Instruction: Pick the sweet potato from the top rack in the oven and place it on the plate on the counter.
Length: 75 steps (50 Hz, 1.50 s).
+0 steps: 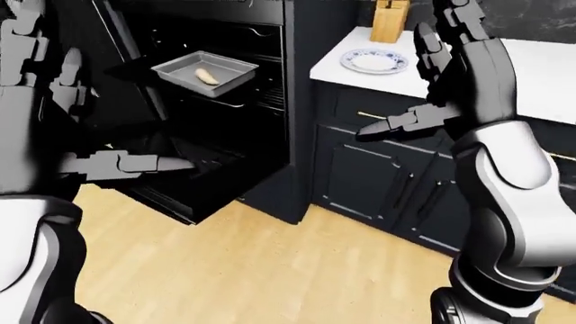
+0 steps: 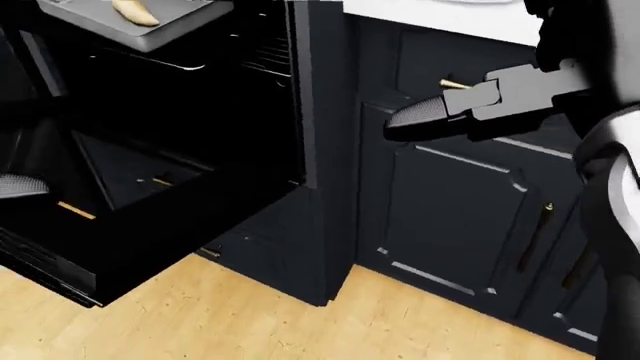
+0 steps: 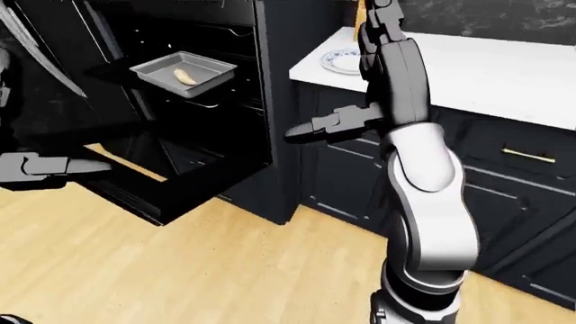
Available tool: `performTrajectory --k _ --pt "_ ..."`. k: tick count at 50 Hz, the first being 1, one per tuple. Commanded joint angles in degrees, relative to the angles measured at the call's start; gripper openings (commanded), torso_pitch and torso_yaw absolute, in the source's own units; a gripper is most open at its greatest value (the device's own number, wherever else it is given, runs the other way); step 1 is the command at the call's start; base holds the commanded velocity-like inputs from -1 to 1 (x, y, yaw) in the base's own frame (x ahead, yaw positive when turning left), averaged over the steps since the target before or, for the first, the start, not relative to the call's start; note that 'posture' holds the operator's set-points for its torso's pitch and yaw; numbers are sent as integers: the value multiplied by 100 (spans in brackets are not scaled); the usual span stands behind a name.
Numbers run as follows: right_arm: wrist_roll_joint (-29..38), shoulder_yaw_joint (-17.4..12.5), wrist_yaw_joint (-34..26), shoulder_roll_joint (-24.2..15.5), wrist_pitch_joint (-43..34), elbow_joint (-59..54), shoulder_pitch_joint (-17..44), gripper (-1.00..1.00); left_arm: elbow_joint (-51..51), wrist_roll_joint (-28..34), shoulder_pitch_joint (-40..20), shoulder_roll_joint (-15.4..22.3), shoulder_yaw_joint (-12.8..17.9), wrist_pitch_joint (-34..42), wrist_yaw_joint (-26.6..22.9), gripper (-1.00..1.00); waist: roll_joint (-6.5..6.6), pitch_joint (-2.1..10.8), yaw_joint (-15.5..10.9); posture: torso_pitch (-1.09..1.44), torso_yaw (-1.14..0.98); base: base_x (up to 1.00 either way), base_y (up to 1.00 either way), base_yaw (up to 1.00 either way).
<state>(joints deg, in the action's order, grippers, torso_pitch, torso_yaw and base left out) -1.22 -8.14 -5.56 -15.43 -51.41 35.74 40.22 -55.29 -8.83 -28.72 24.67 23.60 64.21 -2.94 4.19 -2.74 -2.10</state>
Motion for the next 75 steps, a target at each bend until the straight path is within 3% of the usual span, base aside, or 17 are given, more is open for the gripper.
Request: performTrajectory --k 1,10,12,14,24,27,41,42,44,47,55,58,60,62,67,70,75 --pt "1 -97 -18 -77 150 154 176 100 -90 28 -114 55 27 -212 34 100 83 149 35 0 0 0 0 100" --pt "-13 -101 -39 -71 105 228 156 100 -182 -67 -273 73 12 -20 120 100 -695 -17 56 0 0 0 0 100" --pt "-29 -89 -39 -70 26 302 162 100 -229 -127 -319 61 20 23 135 100 -963 170 73 0 0 0 0 100" --pt "-37 -108 -46 -84 -18 330 180 100 -181 -117 -260 77 24 -71 135 100 -861 -25 64 0 0 0 0 100" --pt "-34 -29 -87 -40 57 237 221 100 -65 -75 -87 61 -16 -359 149 100 -193 62 137 0 0 0 0 100" --pt "-31 -25 -91 -28 59 236 236 100 -71 -44 -49 42 -33 -389 136 100 301 215 112 0 0 1 0 100" --pt "241 58 -183 12 -27 198 239 100 -50 61 92 -20 7 -535 29 100 -844 -59 288 0 0 1 2 71" --pt "207 6 -170 47 -30 180 292 100 -33 74 100 -23 -12 -562 26 100 -606 -58 268 0 0 0 0 0" --pt "188 17 -192 8 -94 173 331 100 -26 56 11 -6 -7 -498 26 100 -562 166 228 0 0 10 -6 0" --pt "158 34 -205 7 -121 138 410 100 57 79 13 -5 -49 -578 24 100 46 -100 189 0 0 42 -42 0" --pt "141 101 -316 -10 -15 -14 453 100 88 108 -137 33 -118 -451 48 100 -147 31 60 0 0 51 -43 0" --pt "86 17 -332 18 -77 3 507 100 82 106 -280 85 -149 -326 59 100 -412 71 -43 0 0 56 -42 0" --pt "48 46 -342 40 -60 30 459 100 89 113 -265 74 -150 -351 49 100 -837 198 -39 0 0 56 -42 0" --pt "82 63 -354 14 -31 20 438 100 128 144 -216 59 -153 -435 44 100 -737 9 31 0 0 56 -42 0" --pt "233 180 -426 -39 5 68 381 100 185 187 -137 27 -168 -567 11 100 -481 -62 152 0 0 50 -31 0" --pt "258 177 -546 0 32 105 388 100 142 199 -198 40 -194 -473 14 100 -607 93 104 0 0 31 0 0" --pt "372 221 -624 45 -9 144 399 100 107 225 -183 30 -177 -452 -22 100 -368 62 168 0 0 49 0 0"
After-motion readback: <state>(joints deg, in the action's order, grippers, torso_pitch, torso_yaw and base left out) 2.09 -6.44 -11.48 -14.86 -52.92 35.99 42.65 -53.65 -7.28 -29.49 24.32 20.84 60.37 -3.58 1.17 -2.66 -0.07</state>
